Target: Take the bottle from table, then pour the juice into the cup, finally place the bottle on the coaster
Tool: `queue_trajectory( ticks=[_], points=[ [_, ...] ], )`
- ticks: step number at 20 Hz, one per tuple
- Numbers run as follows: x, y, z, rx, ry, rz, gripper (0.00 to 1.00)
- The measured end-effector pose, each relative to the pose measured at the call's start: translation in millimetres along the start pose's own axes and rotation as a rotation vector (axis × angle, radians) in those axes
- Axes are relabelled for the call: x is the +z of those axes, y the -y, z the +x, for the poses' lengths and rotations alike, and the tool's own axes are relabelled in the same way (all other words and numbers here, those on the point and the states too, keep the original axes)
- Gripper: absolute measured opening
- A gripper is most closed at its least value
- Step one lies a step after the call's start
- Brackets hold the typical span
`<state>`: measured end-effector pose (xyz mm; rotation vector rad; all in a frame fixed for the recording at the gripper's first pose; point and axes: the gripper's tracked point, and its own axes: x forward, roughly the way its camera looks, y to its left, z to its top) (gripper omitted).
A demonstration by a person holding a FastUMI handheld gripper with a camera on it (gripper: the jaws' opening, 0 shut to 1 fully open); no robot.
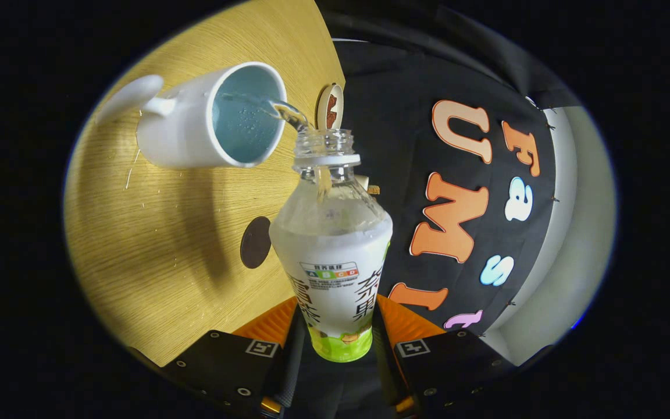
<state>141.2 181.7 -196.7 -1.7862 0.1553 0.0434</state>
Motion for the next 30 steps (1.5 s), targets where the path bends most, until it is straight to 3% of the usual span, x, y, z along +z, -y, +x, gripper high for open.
queue_trajectory(
  ticks=[30],
  points=[
    [0.4, 12.1, 0.9, -0.021, 0.000, -0.072, 0.59]
  ],
)
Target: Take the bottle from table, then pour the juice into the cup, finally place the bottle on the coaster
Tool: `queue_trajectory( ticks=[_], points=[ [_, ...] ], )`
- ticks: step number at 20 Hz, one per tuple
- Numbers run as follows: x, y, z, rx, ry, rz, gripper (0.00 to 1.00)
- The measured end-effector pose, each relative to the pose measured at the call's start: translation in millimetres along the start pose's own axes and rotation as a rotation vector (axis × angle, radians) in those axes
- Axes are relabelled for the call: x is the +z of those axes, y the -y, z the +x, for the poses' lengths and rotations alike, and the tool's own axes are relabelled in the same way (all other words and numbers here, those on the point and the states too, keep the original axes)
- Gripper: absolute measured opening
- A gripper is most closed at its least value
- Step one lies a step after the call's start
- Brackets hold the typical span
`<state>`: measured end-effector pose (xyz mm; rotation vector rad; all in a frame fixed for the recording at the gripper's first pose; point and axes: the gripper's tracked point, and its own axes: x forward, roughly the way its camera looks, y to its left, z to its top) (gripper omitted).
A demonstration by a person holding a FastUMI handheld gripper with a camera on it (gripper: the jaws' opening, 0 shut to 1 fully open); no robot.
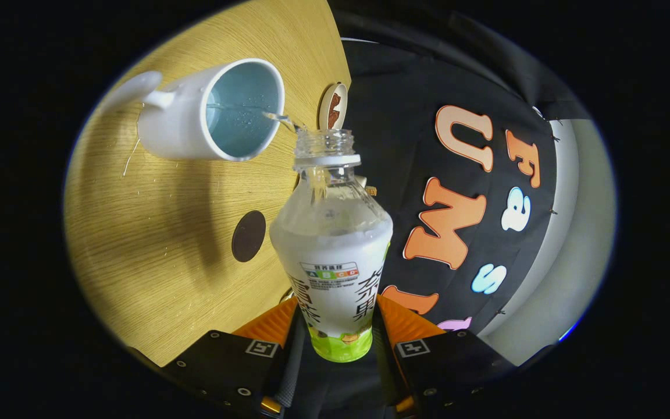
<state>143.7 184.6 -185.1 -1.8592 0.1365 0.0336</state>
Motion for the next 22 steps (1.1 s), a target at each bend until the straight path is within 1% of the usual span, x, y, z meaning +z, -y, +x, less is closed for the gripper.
queue_trajectory(
  ticks=[15, 22],
  points=[
    [2.4, 15.7, -4.0, -0.013, 0.001, -0.067, 0.59],
    [5.3, 30.0, -5.6, -0.035, 0.003, -0.108, 0.58]
  ],
)
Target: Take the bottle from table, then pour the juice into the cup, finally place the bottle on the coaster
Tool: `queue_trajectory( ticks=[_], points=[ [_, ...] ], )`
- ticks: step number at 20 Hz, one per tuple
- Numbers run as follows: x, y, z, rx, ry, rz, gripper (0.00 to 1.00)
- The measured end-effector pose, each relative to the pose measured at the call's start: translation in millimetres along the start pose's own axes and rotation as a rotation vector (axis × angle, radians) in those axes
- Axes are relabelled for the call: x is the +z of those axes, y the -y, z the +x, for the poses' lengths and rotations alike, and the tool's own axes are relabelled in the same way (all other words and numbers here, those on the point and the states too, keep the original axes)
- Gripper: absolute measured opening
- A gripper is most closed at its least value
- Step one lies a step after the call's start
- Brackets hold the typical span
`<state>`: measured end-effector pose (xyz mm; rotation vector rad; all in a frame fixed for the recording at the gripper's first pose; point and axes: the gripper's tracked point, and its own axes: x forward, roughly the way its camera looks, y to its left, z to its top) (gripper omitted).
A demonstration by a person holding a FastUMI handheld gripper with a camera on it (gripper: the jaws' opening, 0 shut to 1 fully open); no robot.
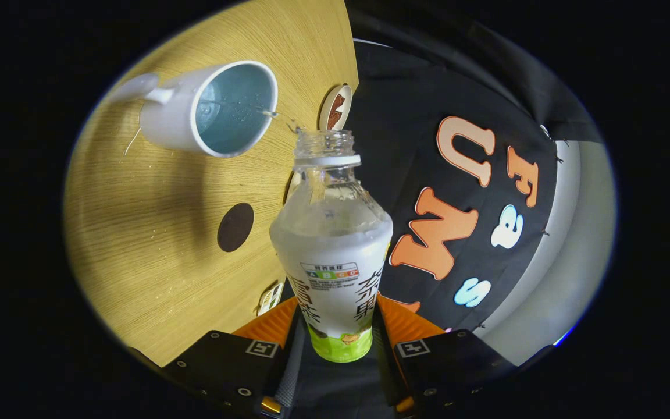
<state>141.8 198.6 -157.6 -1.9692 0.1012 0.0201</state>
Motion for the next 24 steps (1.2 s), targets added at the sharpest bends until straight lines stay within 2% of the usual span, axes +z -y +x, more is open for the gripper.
queue_trajectory(
  ticks=[24],
  points=[
    [1.6, 32.6, -3.3, -0.049, -0.006, -0.123, 0.58]
  ],
)
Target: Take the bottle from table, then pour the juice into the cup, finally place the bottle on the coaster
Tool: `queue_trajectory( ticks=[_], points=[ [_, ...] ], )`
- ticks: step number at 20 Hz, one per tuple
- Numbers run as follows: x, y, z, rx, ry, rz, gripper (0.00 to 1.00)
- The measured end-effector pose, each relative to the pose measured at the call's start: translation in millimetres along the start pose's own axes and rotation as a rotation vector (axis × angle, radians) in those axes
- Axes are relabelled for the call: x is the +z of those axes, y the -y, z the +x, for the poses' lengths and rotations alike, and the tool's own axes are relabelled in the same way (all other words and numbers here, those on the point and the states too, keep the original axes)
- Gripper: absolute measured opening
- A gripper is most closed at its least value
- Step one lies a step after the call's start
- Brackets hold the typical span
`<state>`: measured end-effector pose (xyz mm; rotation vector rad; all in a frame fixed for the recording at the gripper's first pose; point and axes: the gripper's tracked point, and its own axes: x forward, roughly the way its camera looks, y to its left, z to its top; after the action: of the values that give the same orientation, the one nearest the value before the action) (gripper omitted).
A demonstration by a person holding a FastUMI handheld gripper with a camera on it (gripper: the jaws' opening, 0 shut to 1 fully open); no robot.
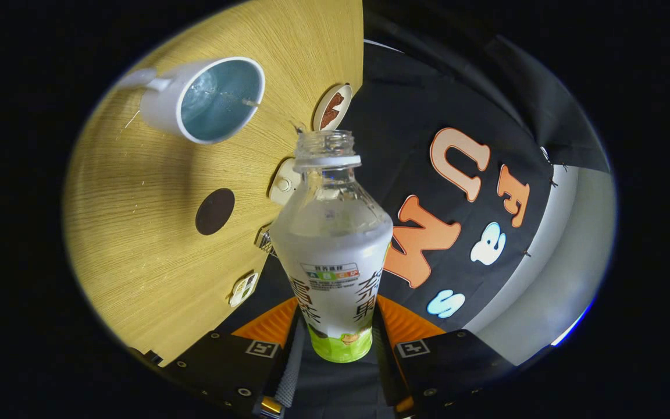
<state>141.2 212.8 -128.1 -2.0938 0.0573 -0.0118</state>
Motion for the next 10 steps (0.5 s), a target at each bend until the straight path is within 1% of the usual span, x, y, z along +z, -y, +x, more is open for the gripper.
queue_trajectory(
  ticks=[10],
  points=[
    [1.5, 13.3, -2.9, -0.034, -0.008, -0.077, 0.58]
  ],
)
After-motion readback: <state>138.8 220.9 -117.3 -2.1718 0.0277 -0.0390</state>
